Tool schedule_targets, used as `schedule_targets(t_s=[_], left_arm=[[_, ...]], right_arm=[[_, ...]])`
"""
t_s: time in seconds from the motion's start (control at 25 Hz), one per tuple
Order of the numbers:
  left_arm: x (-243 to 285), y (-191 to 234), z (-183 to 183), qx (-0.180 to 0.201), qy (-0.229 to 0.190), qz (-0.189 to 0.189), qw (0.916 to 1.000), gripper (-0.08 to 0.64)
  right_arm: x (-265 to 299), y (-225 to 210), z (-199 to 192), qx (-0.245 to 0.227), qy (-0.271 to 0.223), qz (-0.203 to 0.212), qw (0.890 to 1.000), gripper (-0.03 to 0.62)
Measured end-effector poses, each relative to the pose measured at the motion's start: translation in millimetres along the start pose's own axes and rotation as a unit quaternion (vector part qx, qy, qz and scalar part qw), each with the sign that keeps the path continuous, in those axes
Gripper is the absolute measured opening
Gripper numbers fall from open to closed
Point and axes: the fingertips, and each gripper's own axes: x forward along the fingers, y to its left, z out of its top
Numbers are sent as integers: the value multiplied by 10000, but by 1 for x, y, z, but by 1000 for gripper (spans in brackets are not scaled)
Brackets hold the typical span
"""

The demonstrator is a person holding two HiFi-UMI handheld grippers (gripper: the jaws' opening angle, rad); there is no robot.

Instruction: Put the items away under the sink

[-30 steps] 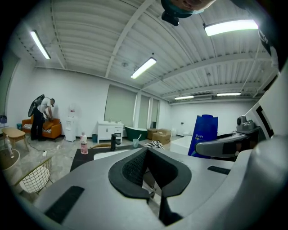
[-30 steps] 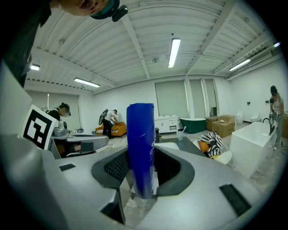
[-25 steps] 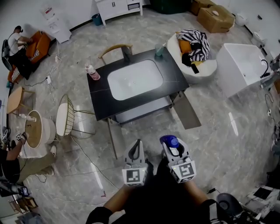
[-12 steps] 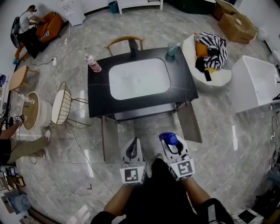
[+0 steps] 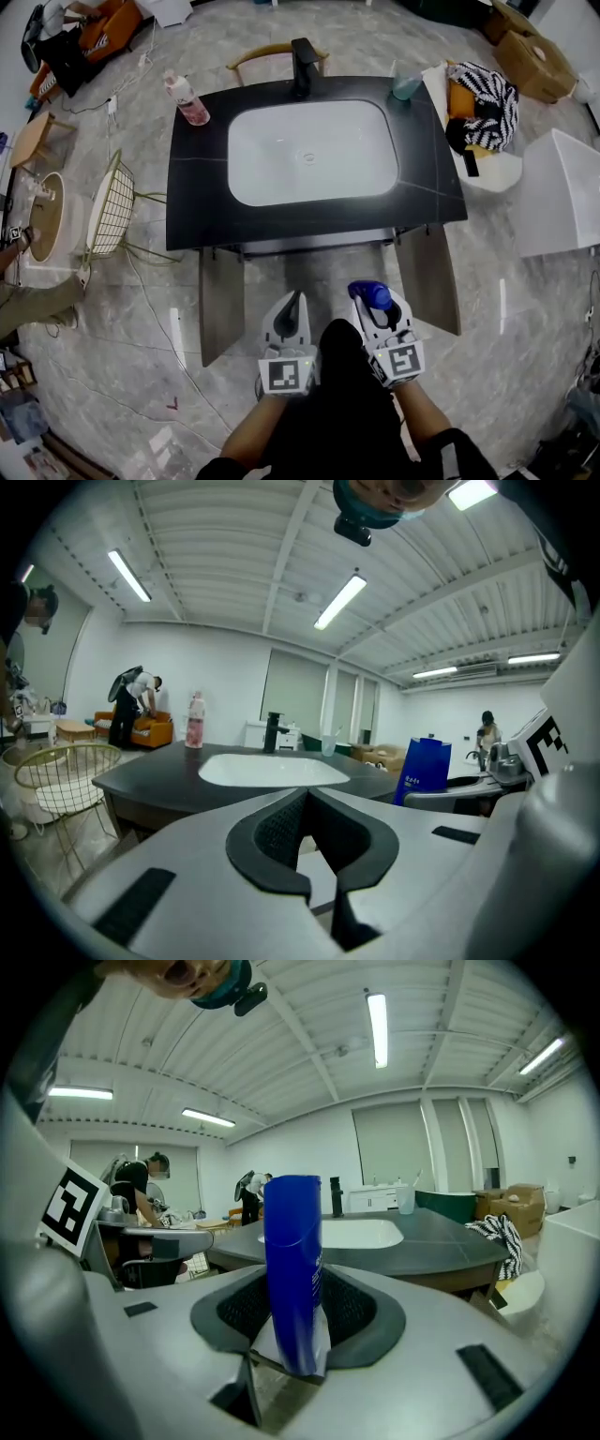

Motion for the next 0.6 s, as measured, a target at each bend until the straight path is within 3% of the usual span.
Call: schedule_targets(t_s=[0.44,0.6], left_arm=[[60,44,-159,58,-138,-72,9999,15],[67,54,-205,-100,-232,-72,9997,15]], right_arm=[[91,-28,-158,-196,-52,62,9998,158],[115,-37,-208,-239,-110,106,9996,158]])
